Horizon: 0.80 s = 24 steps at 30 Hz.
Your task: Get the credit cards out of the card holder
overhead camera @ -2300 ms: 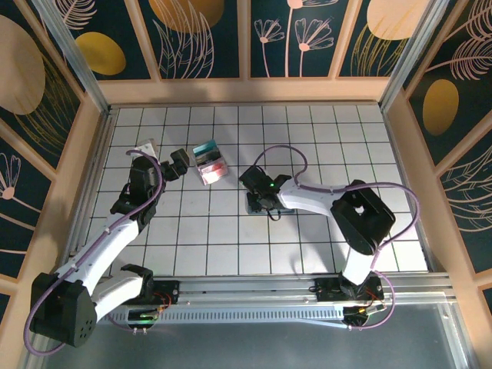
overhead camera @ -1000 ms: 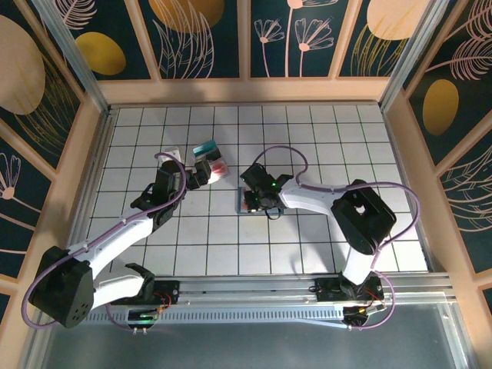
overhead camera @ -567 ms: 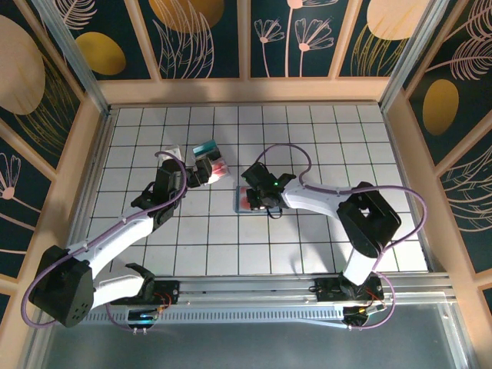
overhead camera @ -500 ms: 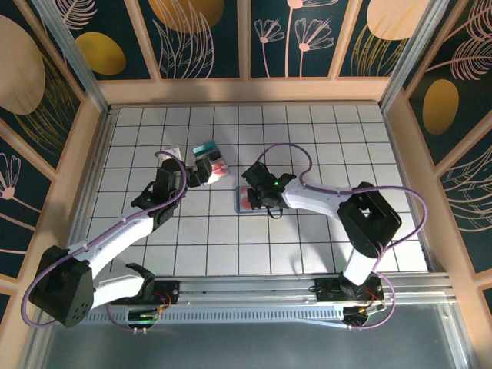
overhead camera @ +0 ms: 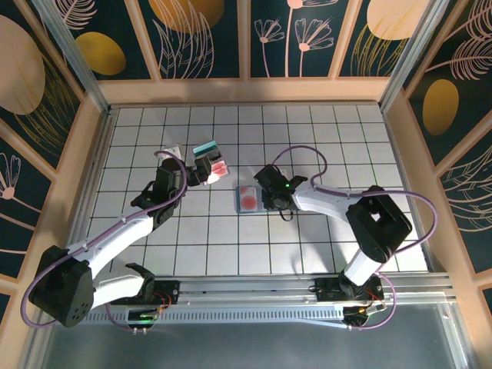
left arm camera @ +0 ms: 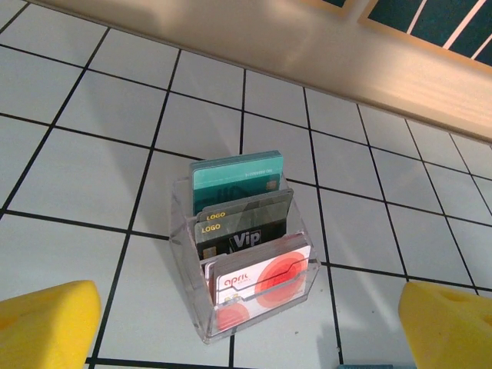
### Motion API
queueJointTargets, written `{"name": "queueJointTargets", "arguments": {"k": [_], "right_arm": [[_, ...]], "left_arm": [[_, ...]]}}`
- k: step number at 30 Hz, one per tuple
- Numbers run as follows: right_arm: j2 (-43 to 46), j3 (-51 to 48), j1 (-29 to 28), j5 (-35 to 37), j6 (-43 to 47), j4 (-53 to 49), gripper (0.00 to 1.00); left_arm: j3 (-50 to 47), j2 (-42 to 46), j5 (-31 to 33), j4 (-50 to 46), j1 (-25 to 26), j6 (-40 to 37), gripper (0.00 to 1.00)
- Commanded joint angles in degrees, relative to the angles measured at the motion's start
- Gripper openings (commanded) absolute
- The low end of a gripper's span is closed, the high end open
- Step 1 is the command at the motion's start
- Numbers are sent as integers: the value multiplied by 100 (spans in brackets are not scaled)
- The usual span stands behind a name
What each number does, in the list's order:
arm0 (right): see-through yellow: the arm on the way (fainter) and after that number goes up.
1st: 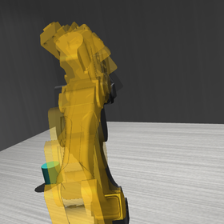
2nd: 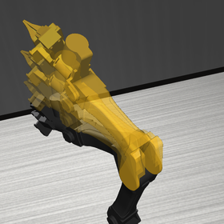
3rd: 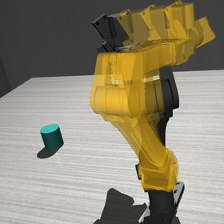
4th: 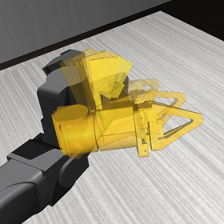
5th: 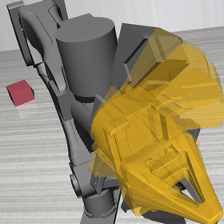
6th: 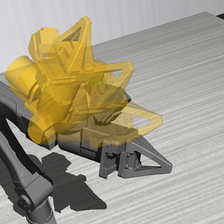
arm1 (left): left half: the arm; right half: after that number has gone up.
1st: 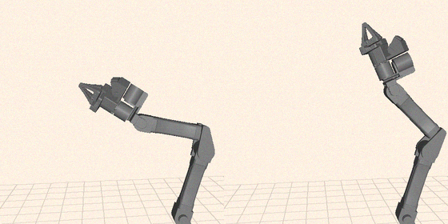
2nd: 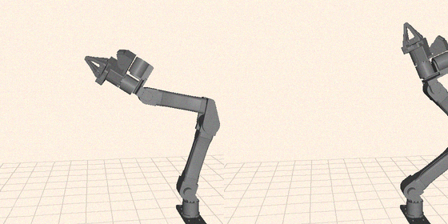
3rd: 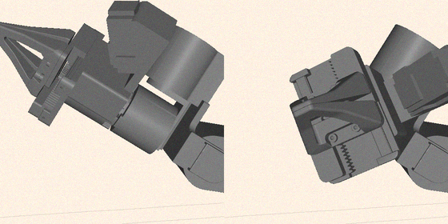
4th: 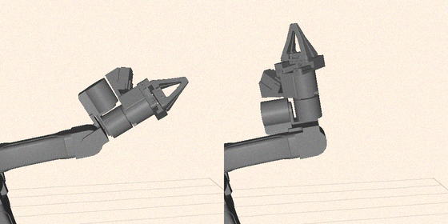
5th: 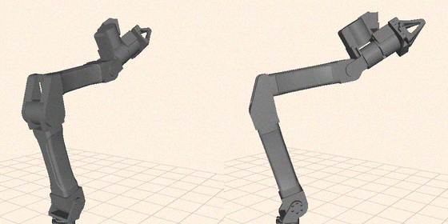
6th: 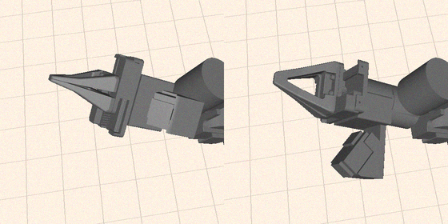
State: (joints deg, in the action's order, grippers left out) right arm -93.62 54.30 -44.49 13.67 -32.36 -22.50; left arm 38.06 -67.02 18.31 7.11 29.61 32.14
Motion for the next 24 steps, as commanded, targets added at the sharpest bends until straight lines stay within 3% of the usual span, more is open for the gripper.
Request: {"name": "queueJointTargets", "arguments": {"k": [1, 15, 20, 24], "right_arm": [[260, -253, 204, 33, -186, 189, 34], [756, -541, 883, 80, -165, 165, 35], [1243, -610, 1107, -61, -236, 199, 38], [1456, -579, 1119, -693, -210, 588, 36]], "left_arm": [[138, -33, 170, -97, 158, -132, 99], [280, -1066, 1569, -387, 1786, -270, 99], [332, -1515, 1490, -351, 2004, -91, 99], [333, -1757, 1313, -351, 2001, 299, 99]]}}
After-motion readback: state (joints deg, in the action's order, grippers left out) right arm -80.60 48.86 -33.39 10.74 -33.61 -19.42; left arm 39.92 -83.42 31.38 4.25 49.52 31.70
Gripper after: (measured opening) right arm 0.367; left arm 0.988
